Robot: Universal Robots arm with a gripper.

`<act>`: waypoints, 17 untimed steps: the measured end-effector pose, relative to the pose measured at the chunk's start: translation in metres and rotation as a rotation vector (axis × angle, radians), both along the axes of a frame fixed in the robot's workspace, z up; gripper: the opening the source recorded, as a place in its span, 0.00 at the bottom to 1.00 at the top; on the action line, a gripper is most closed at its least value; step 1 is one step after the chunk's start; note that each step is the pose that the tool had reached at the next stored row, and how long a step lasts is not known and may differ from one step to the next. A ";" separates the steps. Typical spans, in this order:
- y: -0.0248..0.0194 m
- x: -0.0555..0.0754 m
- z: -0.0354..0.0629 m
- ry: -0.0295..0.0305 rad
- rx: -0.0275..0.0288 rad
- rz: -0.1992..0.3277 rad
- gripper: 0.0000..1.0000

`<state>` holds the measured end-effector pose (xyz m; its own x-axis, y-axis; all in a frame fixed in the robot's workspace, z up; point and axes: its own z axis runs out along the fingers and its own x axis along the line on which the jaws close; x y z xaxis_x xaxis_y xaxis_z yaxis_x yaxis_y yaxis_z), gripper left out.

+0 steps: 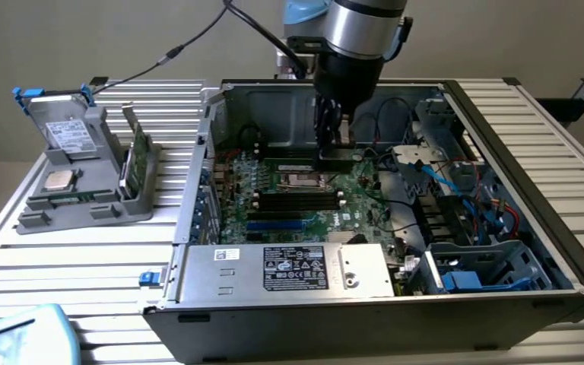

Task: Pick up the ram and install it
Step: 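Insert the ram into the slot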

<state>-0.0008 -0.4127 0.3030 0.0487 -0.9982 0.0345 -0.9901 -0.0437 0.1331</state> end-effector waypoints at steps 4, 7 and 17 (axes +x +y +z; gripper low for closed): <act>0.0011 -0.004 -0.0055 -0.0011 -0.0069 0.000 0.14; 0.0022 -0.007 -0.0093 -0.0030 -0.0120 0.001 0.14; 0.0057 -0.008 -0.0252 -0.0117 -0.0177 0.008 0.14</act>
